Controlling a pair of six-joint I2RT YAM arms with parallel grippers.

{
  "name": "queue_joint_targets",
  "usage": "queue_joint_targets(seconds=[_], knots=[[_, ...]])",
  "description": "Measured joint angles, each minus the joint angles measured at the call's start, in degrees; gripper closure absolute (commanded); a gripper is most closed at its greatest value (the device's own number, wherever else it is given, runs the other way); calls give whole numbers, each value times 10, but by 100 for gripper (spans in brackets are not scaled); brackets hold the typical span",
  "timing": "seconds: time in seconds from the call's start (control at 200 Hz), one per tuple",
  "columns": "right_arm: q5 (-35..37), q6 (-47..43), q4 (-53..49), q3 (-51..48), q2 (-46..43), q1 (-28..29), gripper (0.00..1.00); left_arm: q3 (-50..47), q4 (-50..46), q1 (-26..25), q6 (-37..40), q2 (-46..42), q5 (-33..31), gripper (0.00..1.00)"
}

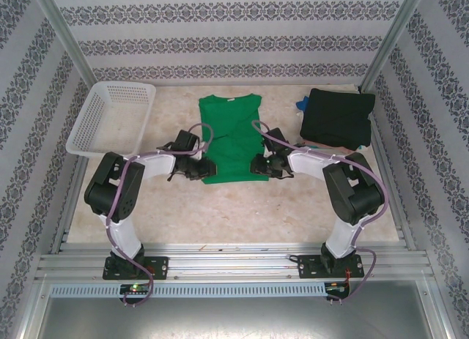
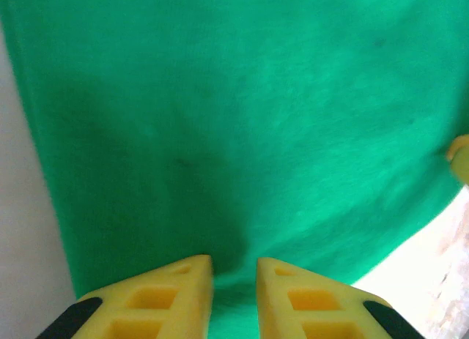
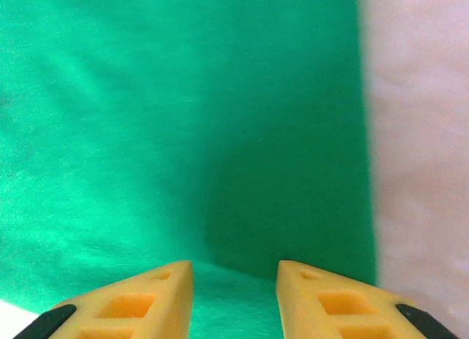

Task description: Fold and stack the t-shirts

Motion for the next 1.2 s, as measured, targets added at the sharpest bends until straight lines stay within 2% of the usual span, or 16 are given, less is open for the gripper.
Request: queue_joint_targets(seconds=[0.13,0.285,0.405,0.495,0.615,0.714,0.889,1.009,1.204], knots=[[-5,-3,2,-14,-17,-17,62,-33,34,6,-4,-21,7,74],[11,-18,-26,-19,-39,-25,59,-62,36,6,-12,-55,4,65],[16,-19,-27,-42,-71,-24,53,-76,12,6,-17,-99,-17,52],[14,-15,-23,-66,-93,-18,49,-89,1,6,-20,-141,-33,48],[11,-9,-17,-75,-91,5,48,-106,2,6,-24,-173,-47,43],[7,-3,-2,-75,-72,17,48,-115,5,6,-27,-158,-47,47],[8,3,-5,-65,-55,20,49,-121,22,9,-39,-114,-36,48],[10,7,-13,-59,-52,21,52,-121,24,8,-48,-113,-38,55],[19,12,-29,-48,-44,21,63,-121,25,4,-54,-109,-49,69]])
